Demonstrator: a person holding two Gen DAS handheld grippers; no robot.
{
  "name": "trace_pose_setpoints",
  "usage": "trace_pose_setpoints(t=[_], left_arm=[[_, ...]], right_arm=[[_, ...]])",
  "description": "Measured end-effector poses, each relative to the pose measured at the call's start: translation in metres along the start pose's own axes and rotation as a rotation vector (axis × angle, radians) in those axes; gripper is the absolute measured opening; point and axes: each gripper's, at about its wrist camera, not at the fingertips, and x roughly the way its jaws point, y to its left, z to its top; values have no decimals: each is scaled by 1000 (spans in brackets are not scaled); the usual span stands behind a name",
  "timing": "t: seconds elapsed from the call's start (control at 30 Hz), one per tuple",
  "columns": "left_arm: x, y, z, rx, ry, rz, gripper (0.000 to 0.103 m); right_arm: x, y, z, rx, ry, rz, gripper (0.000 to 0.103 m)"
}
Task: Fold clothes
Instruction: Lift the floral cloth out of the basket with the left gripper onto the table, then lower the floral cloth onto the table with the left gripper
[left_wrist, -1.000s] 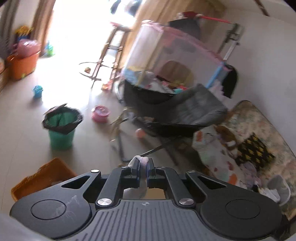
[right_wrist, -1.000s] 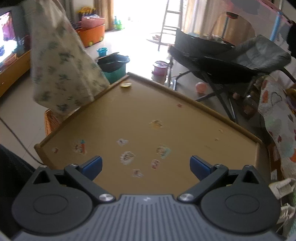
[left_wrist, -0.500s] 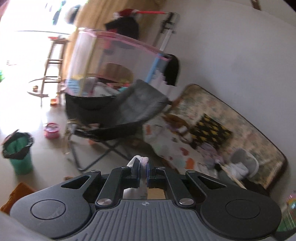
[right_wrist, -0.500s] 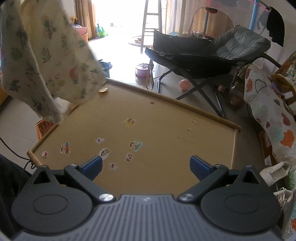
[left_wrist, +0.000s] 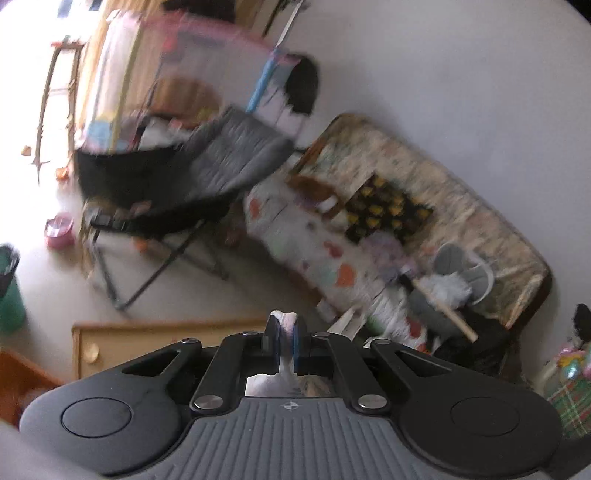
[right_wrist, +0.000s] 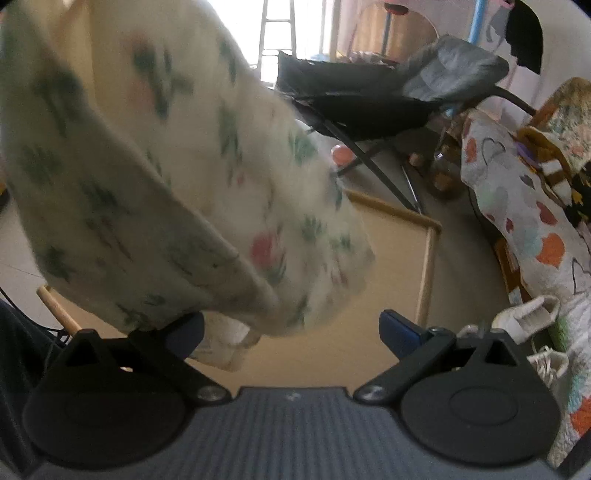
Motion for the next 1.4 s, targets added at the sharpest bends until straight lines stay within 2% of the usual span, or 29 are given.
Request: trace_pose_setpoints(t=[0.13, 0.4, 0.63, 0.9, 1.2, 1.3, 1.33, 1.4], left_arm=[[47, 32, -26, -78, 84, 33, 6], [134, 93, -73, -179, 187, 145, 6], [187, 135, -106, -251, 251, 293, 7], [228, 166, -148, -360, 321, 363, 12], [243, 184, -167, -389, 317, 387, 17], [238, 187, -165, -411, 283, 387, 17], [234, 185, -165, -413, 263, 392, 19], [224, 181, -164, -409, 209, 401, 36]], right_arm=[[5, -3, -8, 6, 23, -10, 102], [10, 4, -21, -5, 32, 1, 102], [13, 4, -38, -3, 23, 8, 102], [25, -11, -54, 39, 41, -15, 102], [24, -24, -65, 100, 49, -27, 102], [24, -23, -66, 95, 49, -28, 102], [24, -23, -66, 93, 48, -27, 102], [24, -22, -66, 88, 47, -25, 102]])
